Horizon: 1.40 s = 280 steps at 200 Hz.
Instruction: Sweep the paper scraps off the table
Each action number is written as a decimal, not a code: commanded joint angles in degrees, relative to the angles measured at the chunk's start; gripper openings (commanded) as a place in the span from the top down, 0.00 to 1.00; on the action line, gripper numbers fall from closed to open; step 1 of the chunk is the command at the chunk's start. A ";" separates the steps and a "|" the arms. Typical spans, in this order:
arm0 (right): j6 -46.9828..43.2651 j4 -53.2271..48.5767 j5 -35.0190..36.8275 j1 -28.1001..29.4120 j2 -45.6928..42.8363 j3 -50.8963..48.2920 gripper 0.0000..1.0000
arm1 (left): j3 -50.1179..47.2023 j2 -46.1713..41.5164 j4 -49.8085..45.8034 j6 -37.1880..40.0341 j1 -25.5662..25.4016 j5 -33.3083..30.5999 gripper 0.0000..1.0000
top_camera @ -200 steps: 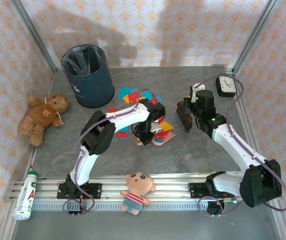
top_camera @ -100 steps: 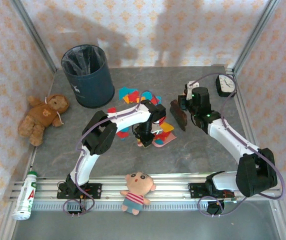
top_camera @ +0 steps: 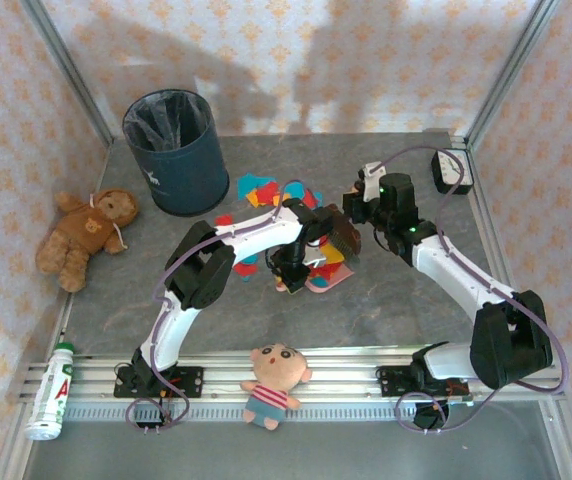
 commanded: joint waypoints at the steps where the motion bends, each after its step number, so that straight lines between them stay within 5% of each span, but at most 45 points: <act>1: 1.39 -5.60 -3.49 0.50 0.23 0.28 1.00 | 1.22 1.36 -0.48 -0.65 -0.27 -1.23 1.00; 73: 3.79 -4.19 -4.99 0.56 -3.86 0.35 1.00 | 1.67 1.32 -0.66 -0.77 -0.29 -2.28 1.00; 191: 0.05 -3.47 11.93 0.57 -4.74 2.33 1.00 | 0.44 -0.15 -0.30 -0.19 -0.26 -2.47 1.00; 280: -5.21 -12.78 -1.00 0.70 1.62 7.05 1.00 | 0.23 -0.29 0.09 -0.54 -0.23 -2.57 1.00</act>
